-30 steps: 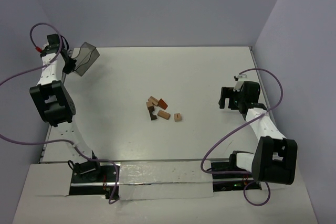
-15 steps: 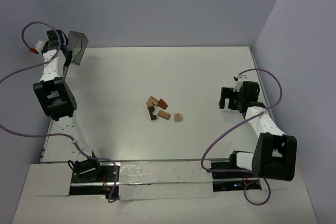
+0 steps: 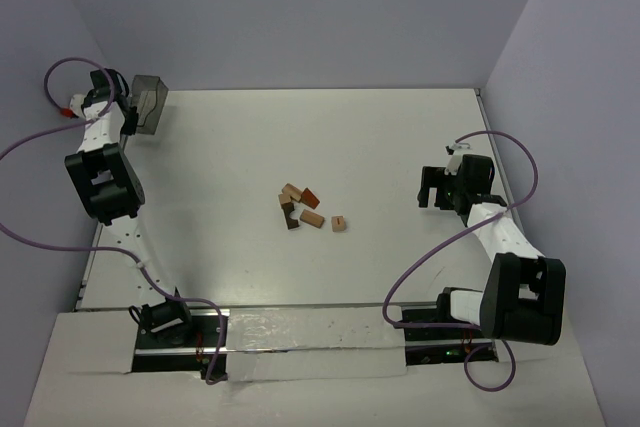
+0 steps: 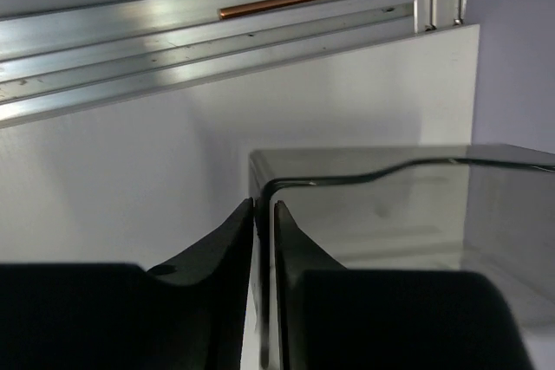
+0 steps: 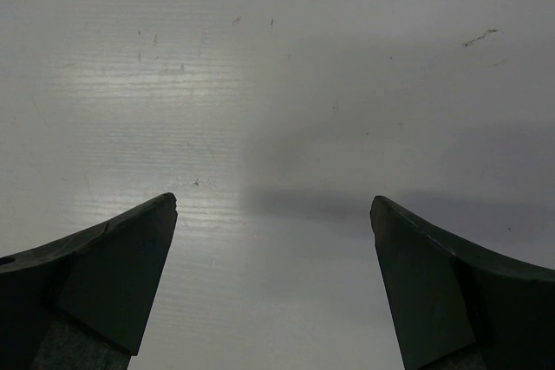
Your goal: Build the wood block tower
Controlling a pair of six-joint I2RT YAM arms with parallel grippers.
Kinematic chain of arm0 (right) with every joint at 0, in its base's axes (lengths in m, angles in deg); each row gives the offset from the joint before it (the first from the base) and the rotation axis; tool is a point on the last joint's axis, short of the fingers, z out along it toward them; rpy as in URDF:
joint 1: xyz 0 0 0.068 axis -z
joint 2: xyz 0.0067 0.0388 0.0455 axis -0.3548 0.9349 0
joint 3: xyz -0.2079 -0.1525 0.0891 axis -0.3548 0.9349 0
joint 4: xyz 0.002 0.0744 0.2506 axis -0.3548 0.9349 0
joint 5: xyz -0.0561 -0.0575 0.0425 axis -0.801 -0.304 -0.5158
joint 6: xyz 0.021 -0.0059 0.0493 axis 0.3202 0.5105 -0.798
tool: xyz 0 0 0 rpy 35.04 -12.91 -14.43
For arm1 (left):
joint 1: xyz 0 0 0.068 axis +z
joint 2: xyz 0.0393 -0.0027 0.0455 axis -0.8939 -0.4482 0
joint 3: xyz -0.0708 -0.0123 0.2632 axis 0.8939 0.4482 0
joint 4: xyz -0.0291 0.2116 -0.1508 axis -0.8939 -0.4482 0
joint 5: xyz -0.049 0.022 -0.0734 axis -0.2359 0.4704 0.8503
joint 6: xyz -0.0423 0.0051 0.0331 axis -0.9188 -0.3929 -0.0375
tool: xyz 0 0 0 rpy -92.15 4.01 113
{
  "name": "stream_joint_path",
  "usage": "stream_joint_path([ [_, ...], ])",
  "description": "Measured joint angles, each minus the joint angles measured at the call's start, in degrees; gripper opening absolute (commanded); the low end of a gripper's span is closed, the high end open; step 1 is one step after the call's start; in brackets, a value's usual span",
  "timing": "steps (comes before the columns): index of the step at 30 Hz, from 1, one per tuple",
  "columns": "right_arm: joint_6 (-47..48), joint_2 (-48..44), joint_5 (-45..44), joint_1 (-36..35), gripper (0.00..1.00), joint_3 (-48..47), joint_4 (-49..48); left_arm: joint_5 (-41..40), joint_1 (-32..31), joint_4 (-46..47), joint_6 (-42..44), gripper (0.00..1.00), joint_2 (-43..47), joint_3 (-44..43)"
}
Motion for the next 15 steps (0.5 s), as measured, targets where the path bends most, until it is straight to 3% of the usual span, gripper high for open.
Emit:
stream_joint_path([
  [11,0.0,0.3,-0.5,0.0,1.0,0.0,0.0,1.0,-0.2,3.0,-2.3,0.23,-1.7,-0.2],
  [15,0.0,0.6,-0.5,0.0,1.0,-0.3,0.1,1.4,-0.2,3.7,-2.5,0.29,-2.3,-0.3],
])
